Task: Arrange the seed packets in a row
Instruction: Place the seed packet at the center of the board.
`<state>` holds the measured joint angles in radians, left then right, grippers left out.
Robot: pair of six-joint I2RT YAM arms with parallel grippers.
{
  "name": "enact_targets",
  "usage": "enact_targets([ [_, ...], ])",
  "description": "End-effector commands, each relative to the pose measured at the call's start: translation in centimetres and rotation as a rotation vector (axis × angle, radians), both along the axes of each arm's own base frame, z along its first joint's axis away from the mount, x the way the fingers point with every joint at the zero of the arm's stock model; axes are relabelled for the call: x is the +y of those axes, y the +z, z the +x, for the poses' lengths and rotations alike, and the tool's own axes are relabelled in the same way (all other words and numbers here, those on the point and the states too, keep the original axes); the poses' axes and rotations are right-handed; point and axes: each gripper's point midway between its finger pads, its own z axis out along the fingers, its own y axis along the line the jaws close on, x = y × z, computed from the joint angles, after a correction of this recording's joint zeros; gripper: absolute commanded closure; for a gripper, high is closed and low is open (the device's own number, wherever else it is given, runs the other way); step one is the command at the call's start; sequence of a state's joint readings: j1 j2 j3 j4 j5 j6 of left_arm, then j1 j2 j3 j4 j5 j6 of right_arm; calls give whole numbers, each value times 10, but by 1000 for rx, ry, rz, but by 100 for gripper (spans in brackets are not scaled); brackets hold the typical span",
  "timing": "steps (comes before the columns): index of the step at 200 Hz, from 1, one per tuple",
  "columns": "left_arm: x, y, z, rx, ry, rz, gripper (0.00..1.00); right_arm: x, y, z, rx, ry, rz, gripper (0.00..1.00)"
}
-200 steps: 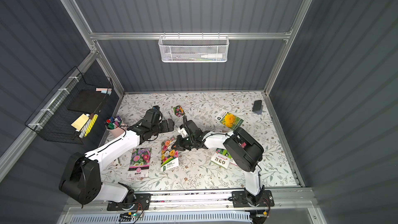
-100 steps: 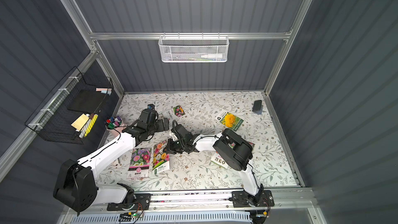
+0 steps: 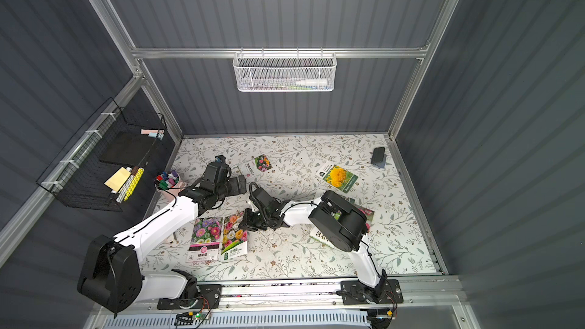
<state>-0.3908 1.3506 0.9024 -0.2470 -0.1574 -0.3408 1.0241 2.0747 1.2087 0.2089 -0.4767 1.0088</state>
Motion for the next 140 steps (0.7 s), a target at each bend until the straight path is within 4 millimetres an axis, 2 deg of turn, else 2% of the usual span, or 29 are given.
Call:
enact_targets([
  [1,4,-1,-4,5,20,-8,1,2,-3,3,10,-34,-25,100],
  [27,5,-1,-5,6,19,-10,1,3,-6,3,17,-43,-34,100],
  [38,5,-1,-5,7,19,-10,1,3,-7,2,16,-45,-37,93],
  [54,4,-1,-5,9,18,-11,0,3,-8,1,18,-46,-46,77],
  [82,4,-2,-6,9,18,-13,0,2,-8,1,17,-51,-54,64],
  [124,4,-2,-6,11,17,-14,0,3,-7,-2,23,-43,-57,55],
  [140,4,-2,-6,11,16,-14,1,1,-9,-4,25,-44,-77,47],
])
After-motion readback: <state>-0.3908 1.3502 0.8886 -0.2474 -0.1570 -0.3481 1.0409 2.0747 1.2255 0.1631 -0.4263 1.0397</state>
